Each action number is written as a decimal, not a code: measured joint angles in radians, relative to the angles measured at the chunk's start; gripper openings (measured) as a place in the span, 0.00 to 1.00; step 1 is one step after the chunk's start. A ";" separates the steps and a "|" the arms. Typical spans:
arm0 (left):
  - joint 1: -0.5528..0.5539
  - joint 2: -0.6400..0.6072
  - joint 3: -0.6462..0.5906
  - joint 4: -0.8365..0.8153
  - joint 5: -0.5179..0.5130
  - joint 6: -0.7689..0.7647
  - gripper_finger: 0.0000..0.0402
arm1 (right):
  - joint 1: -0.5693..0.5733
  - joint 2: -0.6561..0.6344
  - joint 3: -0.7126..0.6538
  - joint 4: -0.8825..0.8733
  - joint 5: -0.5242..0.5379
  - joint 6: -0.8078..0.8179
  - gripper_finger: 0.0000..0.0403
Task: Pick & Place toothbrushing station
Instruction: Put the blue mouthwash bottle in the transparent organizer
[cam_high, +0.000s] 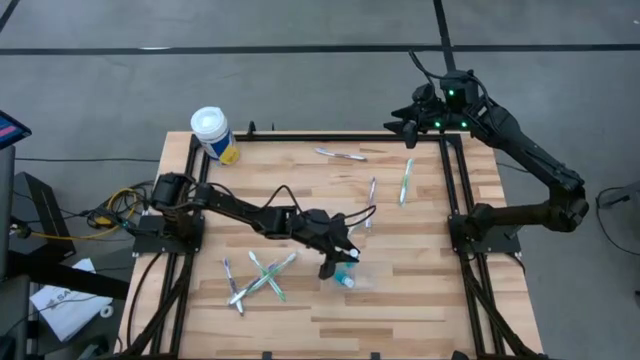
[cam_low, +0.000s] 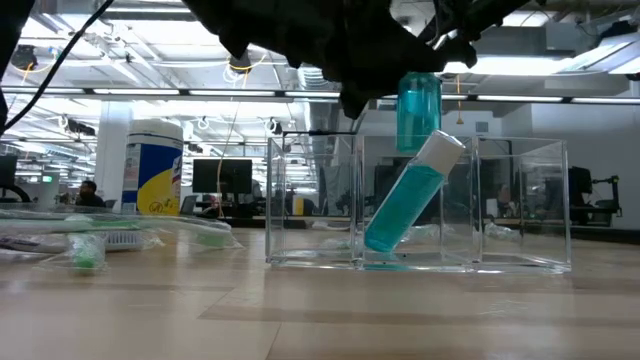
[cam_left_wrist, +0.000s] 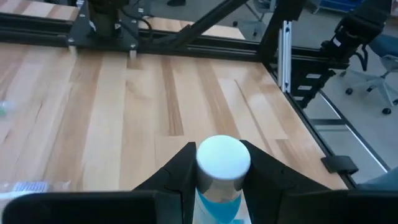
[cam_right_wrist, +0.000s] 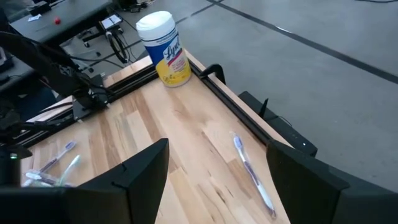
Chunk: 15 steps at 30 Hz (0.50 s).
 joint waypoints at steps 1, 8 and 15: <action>-0.005 0.000 0.000 -0.001 -0.002 0.000 0.22 | 0.000 0.000 0.000 0.000 0.000 -0.004 0.64; -0.041 0.000 -0.033 0.011 -0.012 -0.042 0.22 | 0.001 0.000 0.000 0.000 0.000 -0.012 0.64; -0.047 0.000 -0.075 0.085 -0.059 -0.040 0.22 | 0.001 0.000 0.000 0.014 -0.004 -0.012 0.64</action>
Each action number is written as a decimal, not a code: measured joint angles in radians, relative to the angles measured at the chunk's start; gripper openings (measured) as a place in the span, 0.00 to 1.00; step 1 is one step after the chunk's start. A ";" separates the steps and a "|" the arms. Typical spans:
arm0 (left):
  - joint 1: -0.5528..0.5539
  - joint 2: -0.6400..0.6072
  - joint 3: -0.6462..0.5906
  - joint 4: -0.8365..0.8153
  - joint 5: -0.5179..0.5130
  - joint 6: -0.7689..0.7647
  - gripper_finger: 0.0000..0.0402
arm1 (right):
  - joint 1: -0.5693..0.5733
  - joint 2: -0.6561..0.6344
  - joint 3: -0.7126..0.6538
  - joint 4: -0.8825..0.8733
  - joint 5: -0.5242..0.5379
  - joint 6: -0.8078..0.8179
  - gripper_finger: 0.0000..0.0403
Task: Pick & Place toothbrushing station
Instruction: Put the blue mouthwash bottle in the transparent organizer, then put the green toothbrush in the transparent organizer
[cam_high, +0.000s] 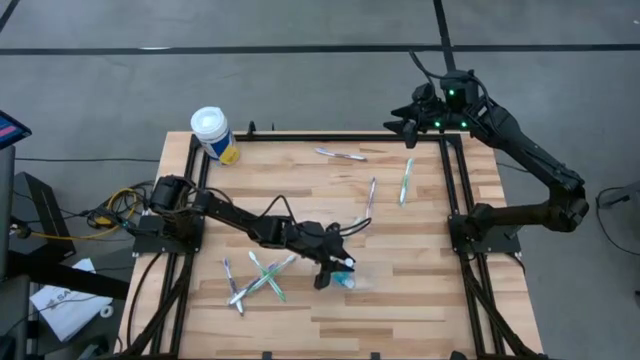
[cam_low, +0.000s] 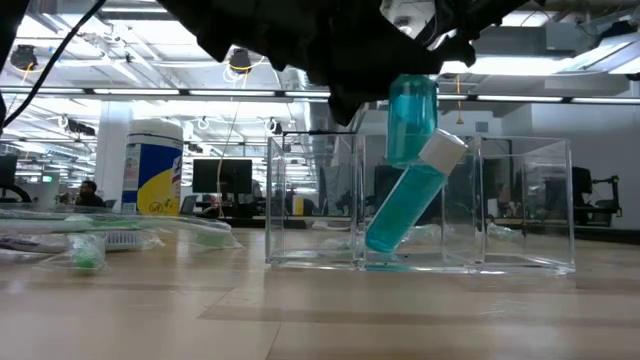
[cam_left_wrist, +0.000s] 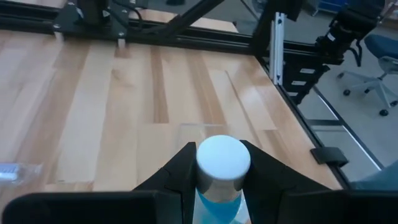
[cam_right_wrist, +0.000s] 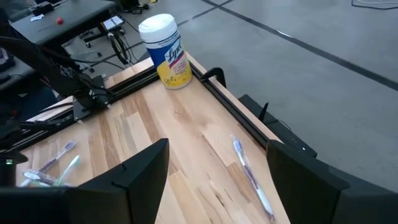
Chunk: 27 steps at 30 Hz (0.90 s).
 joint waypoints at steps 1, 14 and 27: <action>0.003 0.000 -0.006 0.007 0.000 0.002 0.22 | 0.000 0.000 0.000 0.005 -0.007 0.000 0.64; 0.010 0.000 -0.074 0.114 -0.004 0.040 0.22 | 0.002 0.000 0.000 0.018 -0.022 0.000 0.64; 0.005 -0.001 -0.122 0.233 -0.004 0.039 0.65 | 0.048 -0.001 0.000 0.068 -0.048 0.001 0.64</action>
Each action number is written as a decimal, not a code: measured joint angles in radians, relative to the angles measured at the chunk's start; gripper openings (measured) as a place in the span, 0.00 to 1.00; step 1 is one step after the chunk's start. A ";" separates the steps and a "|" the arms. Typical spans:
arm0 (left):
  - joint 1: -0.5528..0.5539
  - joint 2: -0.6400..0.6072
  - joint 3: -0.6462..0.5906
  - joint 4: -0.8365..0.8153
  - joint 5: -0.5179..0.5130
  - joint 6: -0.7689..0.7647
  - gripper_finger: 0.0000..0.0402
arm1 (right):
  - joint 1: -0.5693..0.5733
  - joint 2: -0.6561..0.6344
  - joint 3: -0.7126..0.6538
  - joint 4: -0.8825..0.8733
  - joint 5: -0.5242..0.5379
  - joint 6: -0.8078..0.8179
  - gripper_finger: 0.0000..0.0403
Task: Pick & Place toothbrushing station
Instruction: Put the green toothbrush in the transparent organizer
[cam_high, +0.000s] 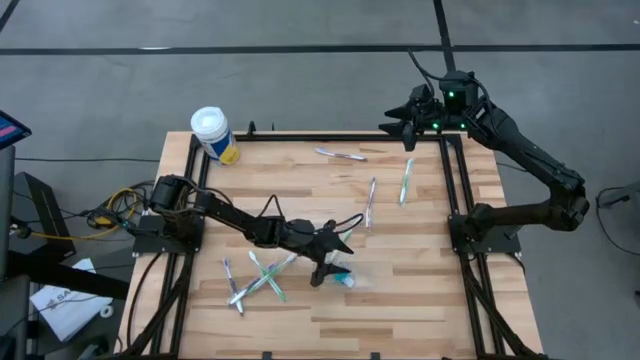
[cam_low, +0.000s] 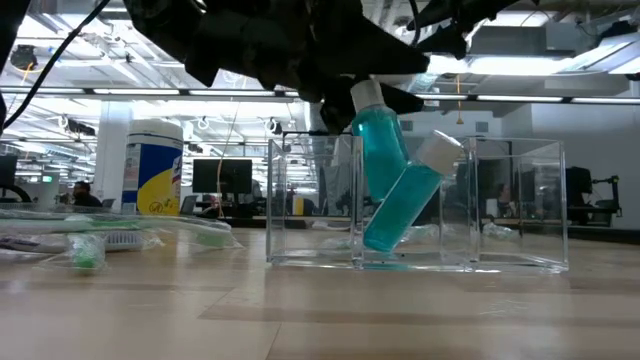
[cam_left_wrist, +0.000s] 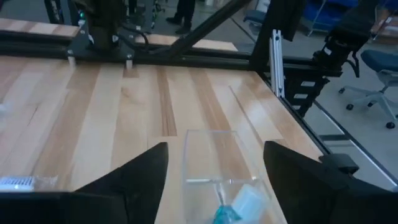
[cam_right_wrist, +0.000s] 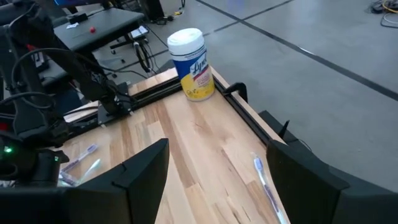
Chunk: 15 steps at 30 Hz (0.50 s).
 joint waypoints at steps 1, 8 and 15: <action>0.000 0.000 0.000 0.011 0.000 -0.002 0.65 | 0.002 0.000 0.000 0.000 0.000 0.000 0.64; 0.009 -0.025 0.013 0.047 0.000 -0.022 0.58 | 0.005 0.000 0.000 0.000 0.000 0.000 0.64; 0.084 -0.080 0.060 0.072 -0.077 -0.036 0.51 | 0.004 0.000 0.000 0.014 0.001 0.018 0.64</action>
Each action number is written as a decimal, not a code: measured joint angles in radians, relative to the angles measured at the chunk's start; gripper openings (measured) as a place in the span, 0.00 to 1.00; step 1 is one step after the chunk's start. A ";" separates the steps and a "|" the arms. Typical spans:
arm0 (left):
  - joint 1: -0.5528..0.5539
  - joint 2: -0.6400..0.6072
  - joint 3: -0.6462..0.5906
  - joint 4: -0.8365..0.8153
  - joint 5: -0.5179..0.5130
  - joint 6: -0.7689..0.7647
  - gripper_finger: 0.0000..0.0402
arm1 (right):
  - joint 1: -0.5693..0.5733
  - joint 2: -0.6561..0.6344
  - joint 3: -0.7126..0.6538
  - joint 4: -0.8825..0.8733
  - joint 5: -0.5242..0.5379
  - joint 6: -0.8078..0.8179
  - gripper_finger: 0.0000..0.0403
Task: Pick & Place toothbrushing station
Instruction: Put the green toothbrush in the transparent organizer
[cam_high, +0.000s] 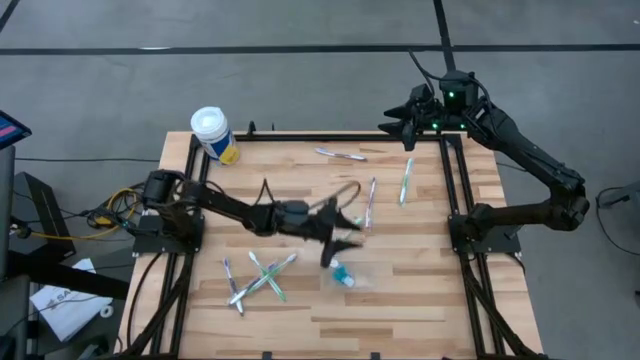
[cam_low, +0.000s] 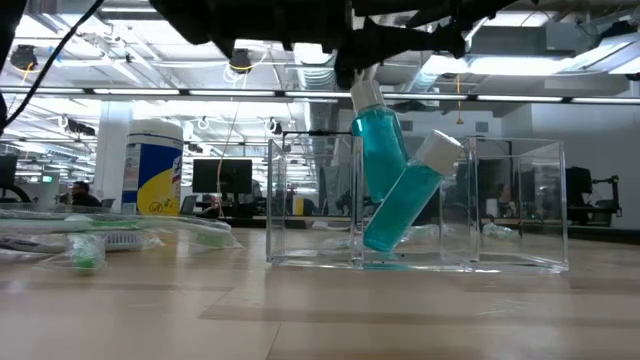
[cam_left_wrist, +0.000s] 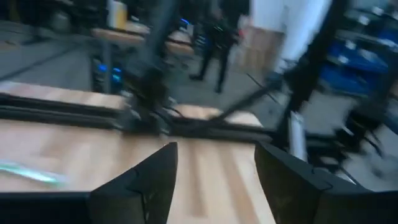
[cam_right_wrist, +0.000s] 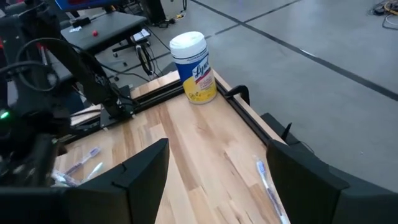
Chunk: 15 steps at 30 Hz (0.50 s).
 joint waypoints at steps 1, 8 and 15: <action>0.019 -0.013 0.003 -0.007 -0.003 0.000 0.51 | 0.000 0.000 0.000 0.000 0.000 0.005 0.64; 0.144 -0.125 0.007 -0.191 0.039 0.085 0.47 | 0.019 0.000 0.000 -0.003 0.000 0.032 0.64; 0.198 -0.224 0.006 -0.459 0.146 0.129 0.41 | 0.053 0.000 0.000 0.000 0.000 0.064 0.64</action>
